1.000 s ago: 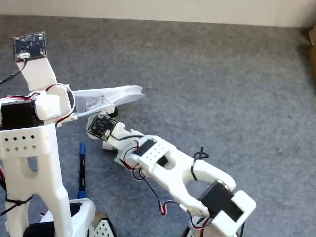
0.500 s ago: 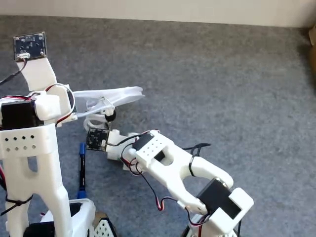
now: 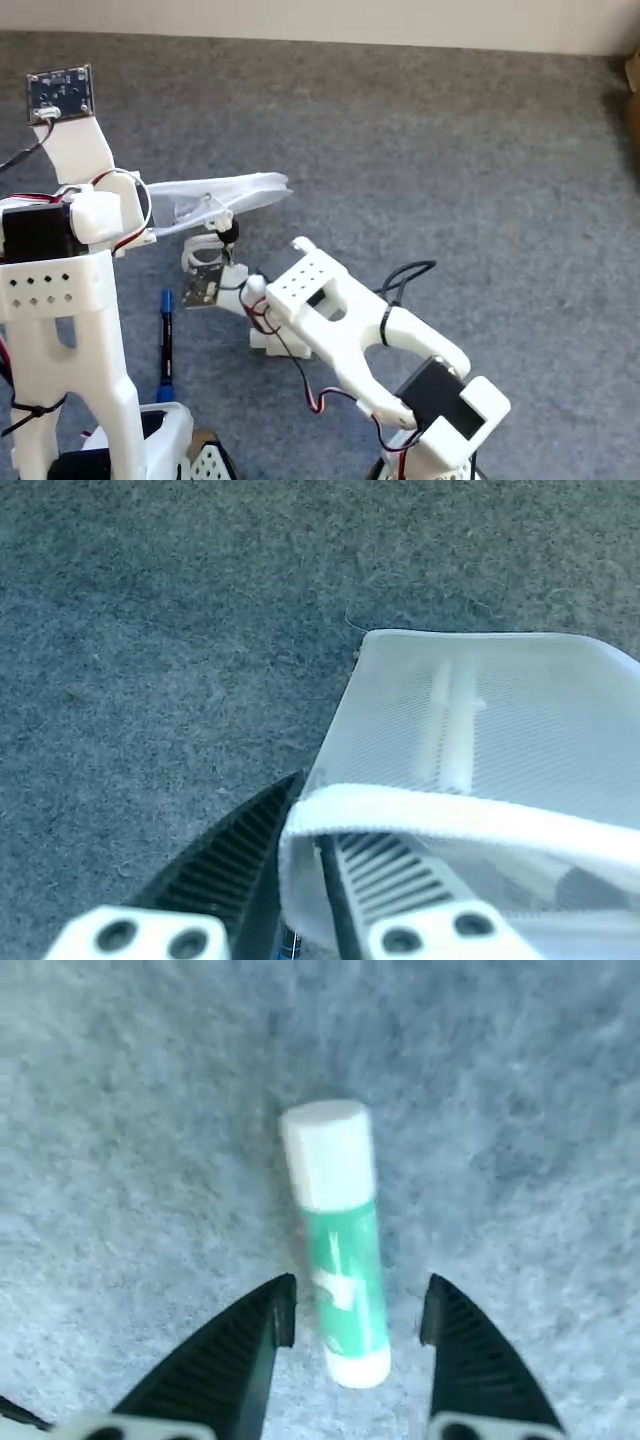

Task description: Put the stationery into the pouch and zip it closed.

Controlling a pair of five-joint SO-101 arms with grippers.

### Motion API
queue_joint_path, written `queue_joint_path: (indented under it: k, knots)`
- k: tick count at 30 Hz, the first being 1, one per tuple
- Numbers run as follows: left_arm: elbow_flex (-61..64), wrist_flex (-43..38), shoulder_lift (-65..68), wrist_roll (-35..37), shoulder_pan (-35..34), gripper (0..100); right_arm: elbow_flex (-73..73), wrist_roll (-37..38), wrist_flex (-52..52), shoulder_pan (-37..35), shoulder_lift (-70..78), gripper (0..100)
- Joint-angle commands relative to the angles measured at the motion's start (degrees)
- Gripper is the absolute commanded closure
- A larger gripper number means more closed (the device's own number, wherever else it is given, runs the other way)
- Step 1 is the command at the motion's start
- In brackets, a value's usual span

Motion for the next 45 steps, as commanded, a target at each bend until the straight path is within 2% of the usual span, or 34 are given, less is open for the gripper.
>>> queue_joint_path:
  k: [1,11,16,23,30,34,45]
  knots:
    - [-0.6,-0.8,0.2,0.5,-0.7,99,-3.2,0.6,-0.5,-3.3,-0.3,79.7]
    - [-0.6,-0.8,0.2,0.5,-0.7,99,3.4,0.6,-13.8,-4.4,-0.1,79.7]
    - [-0.6,-0.6,0.2,0.5,-0.7,99,5.9,0.7,-16.8,-4.4,0.0,79.7]
    - [-0.6,-0.6,0.2,0.5,-0.7,99,6.5,1.1,-17.1,-4.4,0.0,89.3]
    - [-0.6,-0.5,0.2,0.5,-0.7,99,9.1,1.1,-16.7,-6.0,-0.5,90.3]
    - [-0.6,-0.5,0.2,0.5,-0.7,99,8.7,1.1,-10.9,-7.5,-0.7,99.8]
    - [-0.6,-0.5,0.2,0.5,-0.7,99,5.7,0.9,-3.2,-7.7,-0.8,99.5]
